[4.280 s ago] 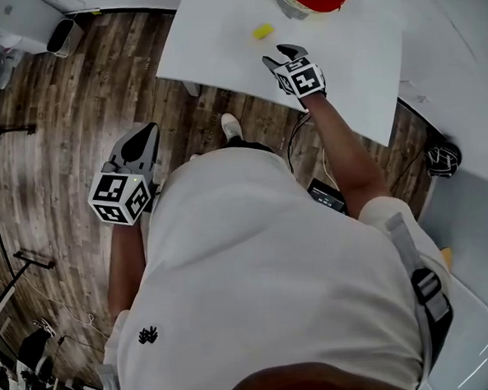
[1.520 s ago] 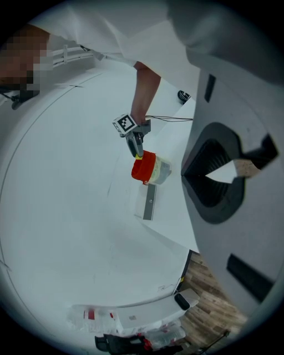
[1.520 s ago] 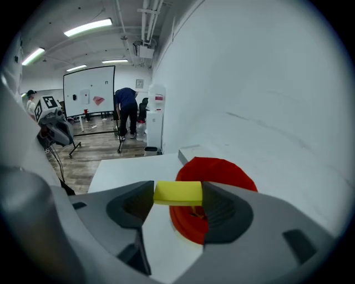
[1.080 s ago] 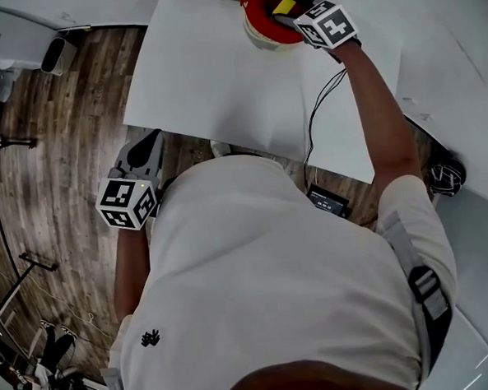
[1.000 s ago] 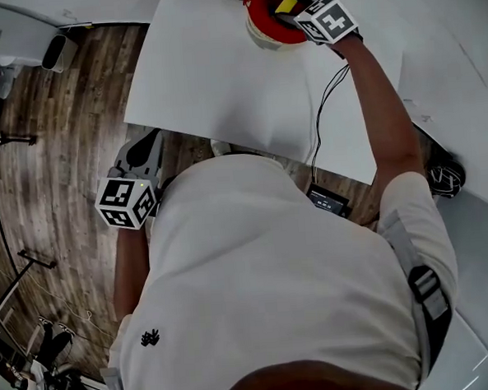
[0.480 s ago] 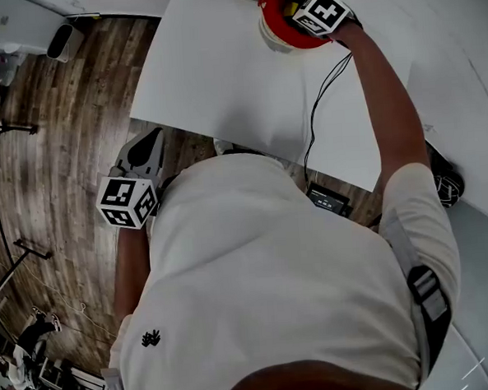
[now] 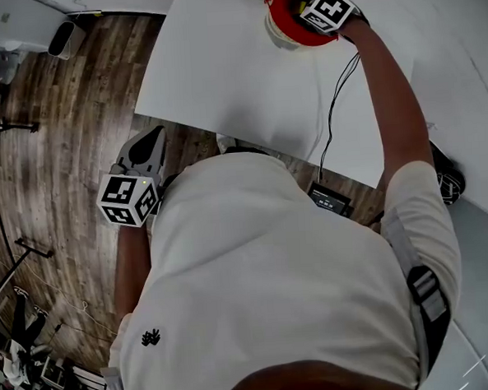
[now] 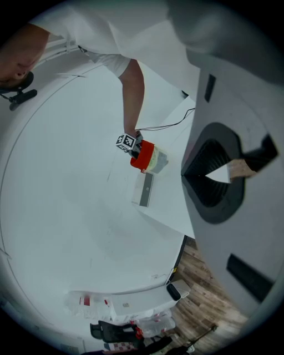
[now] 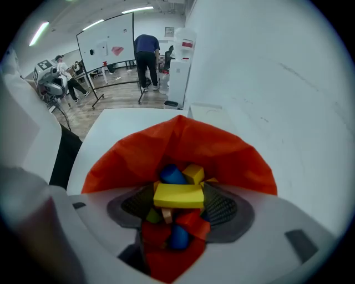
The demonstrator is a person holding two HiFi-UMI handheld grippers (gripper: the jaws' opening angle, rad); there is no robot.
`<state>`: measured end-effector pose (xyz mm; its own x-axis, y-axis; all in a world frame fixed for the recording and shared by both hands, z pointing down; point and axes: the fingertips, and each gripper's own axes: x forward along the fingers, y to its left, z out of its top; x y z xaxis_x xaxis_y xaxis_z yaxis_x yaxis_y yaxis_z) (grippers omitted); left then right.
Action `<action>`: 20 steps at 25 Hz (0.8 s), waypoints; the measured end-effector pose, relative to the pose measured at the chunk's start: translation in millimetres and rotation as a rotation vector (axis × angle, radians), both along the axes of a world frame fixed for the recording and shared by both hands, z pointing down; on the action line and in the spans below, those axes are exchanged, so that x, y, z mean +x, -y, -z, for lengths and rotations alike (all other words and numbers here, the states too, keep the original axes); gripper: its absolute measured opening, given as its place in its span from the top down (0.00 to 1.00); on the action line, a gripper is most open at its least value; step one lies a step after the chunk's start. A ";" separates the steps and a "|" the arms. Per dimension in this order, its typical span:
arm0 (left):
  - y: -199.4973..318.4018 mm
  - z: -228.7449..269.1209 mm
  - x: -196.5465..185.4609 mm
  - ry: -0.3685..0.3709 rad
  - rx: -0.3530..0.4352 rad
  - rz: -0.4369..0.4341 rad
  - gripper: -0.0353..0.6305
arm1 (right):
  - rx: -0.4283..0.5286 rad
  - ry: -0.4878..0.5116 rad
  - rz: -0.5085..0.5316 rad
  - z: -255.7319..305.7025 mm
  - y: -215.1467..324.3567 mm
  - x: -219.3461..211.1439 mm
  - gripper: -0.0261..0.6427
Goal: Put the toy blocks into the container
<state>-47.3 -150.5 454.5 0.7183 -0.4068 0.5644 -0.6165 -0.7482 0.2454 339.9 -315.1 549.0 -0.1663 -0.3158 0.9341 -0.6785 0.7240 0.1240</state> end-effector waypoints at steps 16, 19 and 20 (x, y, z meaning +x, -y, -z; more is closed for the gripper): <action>-25.1 9.8 -52.2 -0.047 0.021 -0.137 0.94 | 0.324 0.044 -0.250 93.2 -69.9 -18.2 0.56; -29.6 11.9 -63.9 -0.059 0.027 -0.172 0.94 | 0.384 0.087 -0.313 107.5 -99.9 -38.1 0.64; -31.2 12.8 -67.7 -0.062 0.029 -0.184 0.94 | 0.402 0.100 -0.331 110.5 -111.7 -45.8 0.66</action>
<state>-114.9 -119.3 441.8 0.8152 -0.2810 0.5064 -0.4531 -0.8541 0.2554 294.1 -203.4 438.5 -0.0792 -0.6966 0.7131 -0.8857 0.3774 0.2703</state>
